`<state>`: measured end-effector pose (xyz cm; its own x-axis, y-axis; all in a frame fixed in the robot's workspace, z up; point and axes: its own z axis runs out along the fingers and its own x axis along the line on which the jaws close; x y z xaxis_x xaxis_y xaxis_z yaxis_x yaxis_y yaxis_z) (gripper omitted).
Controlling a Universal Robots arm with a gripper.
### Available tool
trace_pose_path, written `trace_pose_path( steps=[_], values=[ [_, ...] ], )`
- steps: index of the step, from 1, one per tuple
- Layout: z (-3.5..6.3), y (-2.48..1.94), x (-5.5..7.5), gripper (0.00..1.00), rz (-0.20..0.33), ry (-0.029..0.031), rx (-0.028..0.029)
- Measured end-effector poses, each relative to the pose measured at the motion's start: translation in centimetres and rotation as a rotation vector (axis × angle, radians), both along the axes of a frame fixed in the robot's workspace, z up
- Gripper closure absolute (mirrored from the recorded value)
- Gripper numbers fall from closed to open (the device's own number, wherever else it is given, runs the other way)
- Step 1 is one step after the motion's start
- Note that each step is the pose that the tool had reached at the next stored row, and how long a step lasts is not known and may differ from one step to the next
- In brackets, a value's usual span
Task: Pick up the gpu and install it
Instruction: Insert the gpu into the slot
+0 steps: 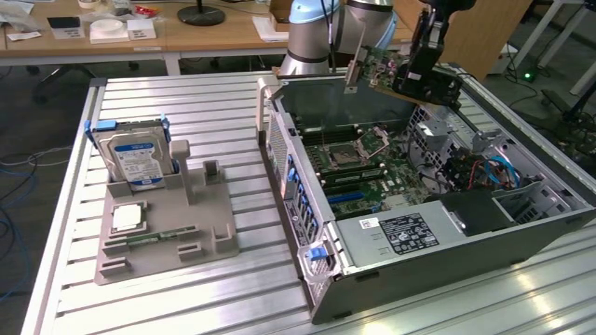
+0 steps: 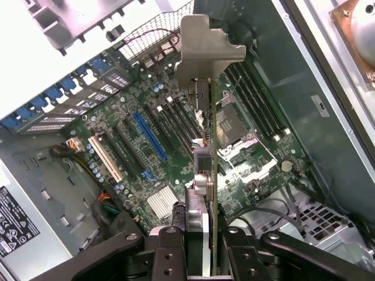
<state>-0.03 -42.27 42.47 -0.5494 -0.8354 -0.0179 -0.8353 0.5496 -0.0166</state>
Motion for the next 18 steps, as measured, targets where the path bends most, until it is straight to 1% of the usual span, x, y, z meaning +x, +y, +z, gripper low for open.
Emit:
trace_pose_path(
  steps=[18],
  values=[
    [0.00, 0.00, 0.00, 0.72, 0.155, 0.0000, -0.0001]
  ],
)
